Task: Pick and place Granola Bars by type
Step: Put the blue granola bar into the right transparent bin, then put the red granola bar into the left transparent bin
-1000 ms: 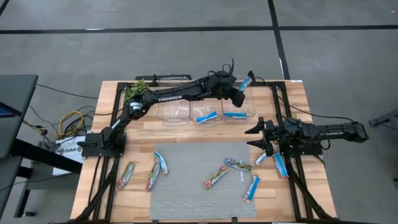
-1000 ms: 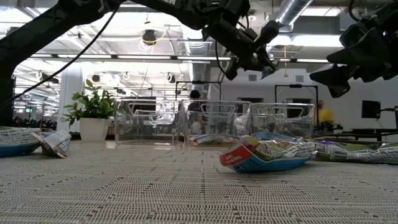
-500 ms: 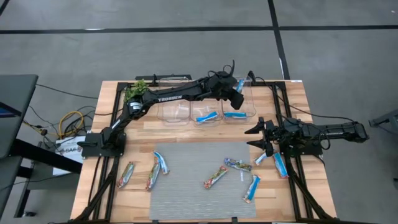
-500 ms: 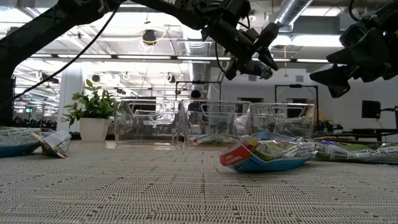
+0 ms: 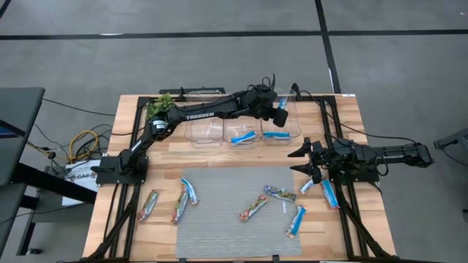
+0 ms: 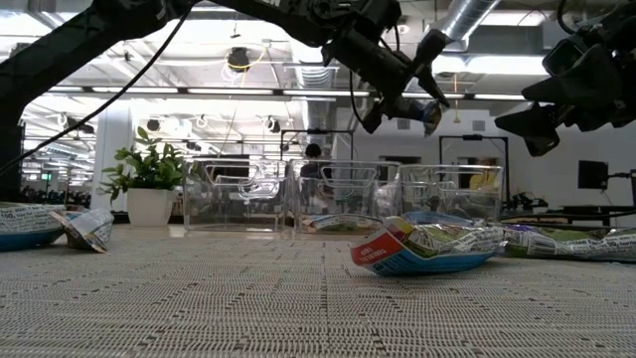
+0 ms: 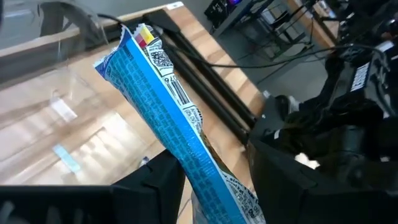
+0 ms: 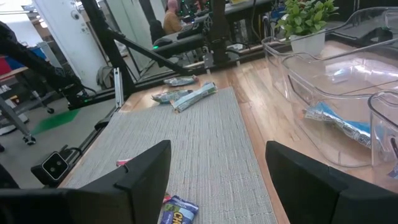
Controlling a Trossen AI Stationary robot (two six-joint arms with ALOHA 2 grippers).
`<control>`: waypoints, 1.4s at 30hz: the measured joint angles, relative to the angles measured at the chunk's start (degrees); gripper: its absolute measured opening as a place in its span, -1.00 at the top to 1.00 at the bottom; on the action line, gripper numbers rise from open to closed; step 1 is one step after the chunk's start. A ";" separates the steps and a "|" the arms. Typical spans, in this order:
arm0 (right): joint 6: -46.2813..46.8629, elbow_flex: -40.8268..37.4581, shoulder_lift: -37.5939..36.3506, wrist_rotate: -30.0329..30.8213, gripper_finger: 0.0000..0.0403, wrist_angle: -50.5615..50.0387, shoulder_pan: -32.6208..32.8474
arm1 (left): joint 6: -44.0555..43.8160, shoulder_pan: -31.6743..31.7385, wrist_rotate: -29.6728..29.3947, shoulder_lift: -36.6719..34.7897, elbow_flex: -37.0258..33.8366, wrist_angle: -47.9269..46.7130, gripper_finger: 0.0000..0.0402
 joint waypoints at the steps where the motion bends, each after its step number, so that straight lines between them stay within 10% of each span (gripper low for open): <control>1: 0.00 0.00 0.00 0.00 -0.27 0.00 0.00 | 0.12 0.00 -0.11 0.00 0.00 -0.61 0.19; 24: 0.00 -0.01 0.00 0.00 -0.27 -0.22 0.00 | 9.48 -1.00 4.12 5.27 1.47 -0.07 0.19; 42: 0.00 0.00 0.00 0.00 -0.27 -0.17 -0.01 | 44.84 -9.55 8.61 3.54 11.58 -19.42 0.19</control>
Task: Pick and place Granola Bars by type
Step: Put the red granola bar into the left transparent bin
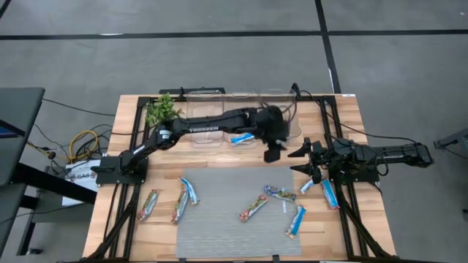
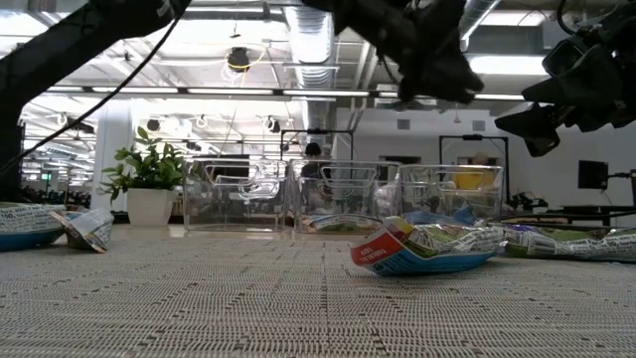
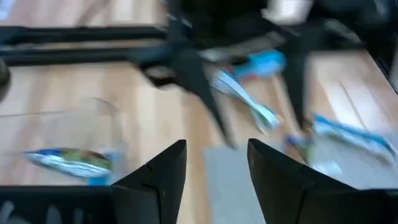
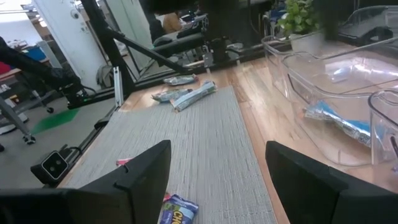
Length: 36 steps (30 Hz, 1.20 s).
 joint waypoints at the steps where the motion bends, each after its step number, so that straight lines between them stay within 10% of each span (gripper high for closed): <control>1: 0.00 -0.01 -0.02 0.01 -0.27 0.02 -0.01 | 0.76 -0.84 0.02 -0.31 -0.15 -0.52 0.19; 19: 0.00 0.00 0.00 0.02 -0.27 -0.15 -0.01 | 3.63 -14.32 -7.83 -0.59 -0.24 -8.72 0.19; 36: 0.00 0.00 -0.02 0.02 -0.27 -0.17 0.00 | -7.01 -17.81 -0.42 -0.55 -0.24 -23.11 0.19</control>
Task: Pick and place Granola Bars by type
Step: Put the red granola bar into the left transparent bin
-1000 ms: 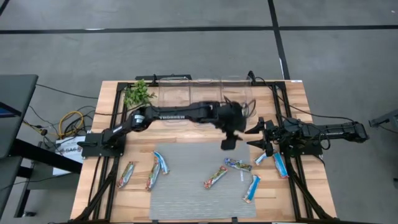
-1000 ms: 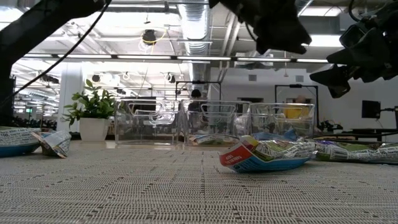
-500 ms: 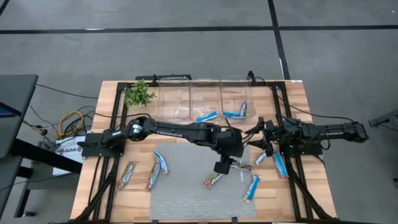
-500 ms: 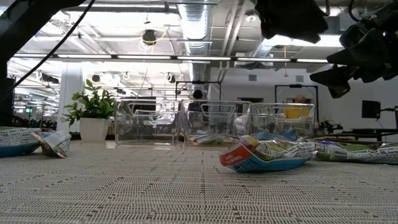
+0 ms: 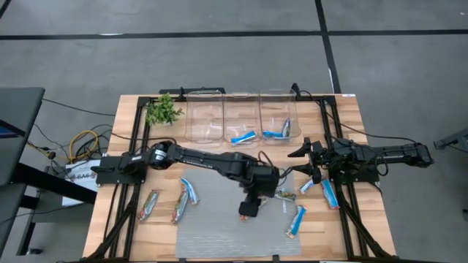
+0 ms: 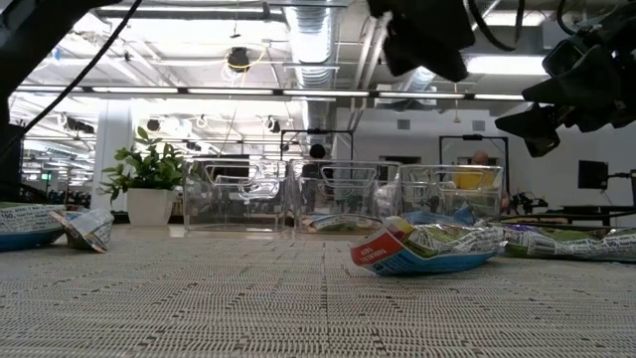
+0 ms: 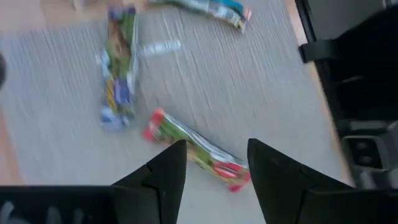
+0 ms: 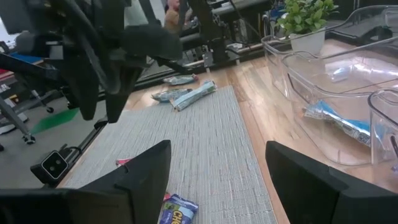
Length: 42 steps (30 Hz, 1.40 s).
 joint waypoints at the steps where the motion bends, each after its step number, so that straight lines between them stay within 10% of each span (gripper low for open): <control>1: 0.00 0.00 0.02 0.00 -0.27 0.00 0.00 | -2.84 -0.26 -0.11 0.00 0.00 -0.62 0.19; 8: 0.00 -0.02 0.02 0.00 -0.27 0.00 0.00 | -13.49 -2.23 0.22 0.00 -0.02 -7.97 0.19; 23: 0.00 0.00 0.02 0.00 -0.27 -0.02 0.00 | -5.45 -2.56 -1.23 0.35 -2.09 6.50 0.19; 32: 0.00 -0.01 0.01 0.00 -0.27 -0.02 0.00 | -11.41 -1.20 -0.74 -1.64 -16.54 19.95 0.19; 42: 0.00 0.00 0.01 0.00 -0.27 -0.02 0.00 | -20.66 0.57 -4.63 -19.34 -48.68 39.26 0.19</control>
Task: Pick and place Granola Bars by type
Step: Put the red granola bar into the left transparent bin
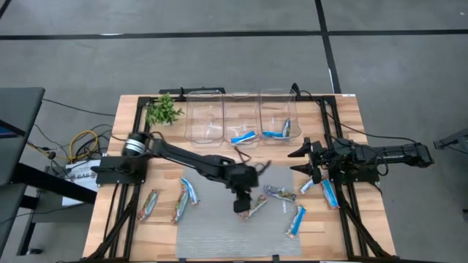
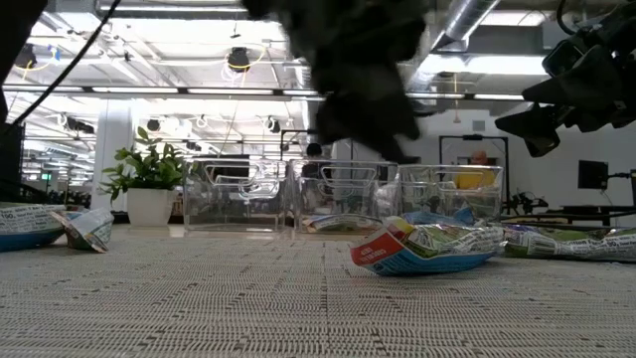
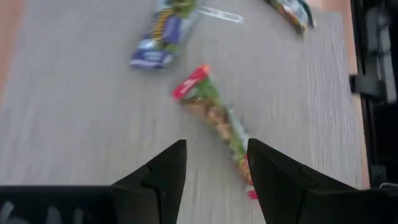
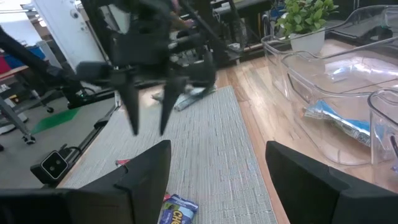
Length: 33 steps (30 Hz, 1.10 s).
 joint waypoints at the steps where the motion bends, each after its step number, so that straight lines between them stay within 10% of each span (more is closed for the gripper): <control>1: 0.00 0.00 -0.02 0.00 -0.27 0.00 -0.02 | -1.62 0.07 -0.62 -1.99 -3.13 2.17 0.19; 17: 0.00 -0.02 -0.02 -0.02 -0.27 0.26 -0.02 | -39.02 -3.25 -4.33 -26.63 -34.42 1.36 0.19; 33: 0.00 0.00 -0.02 -0.02 -0.27 0.38 0.00 | -67.66 -14.02 -8.02 -49.58 -41.42 -38.46 0.19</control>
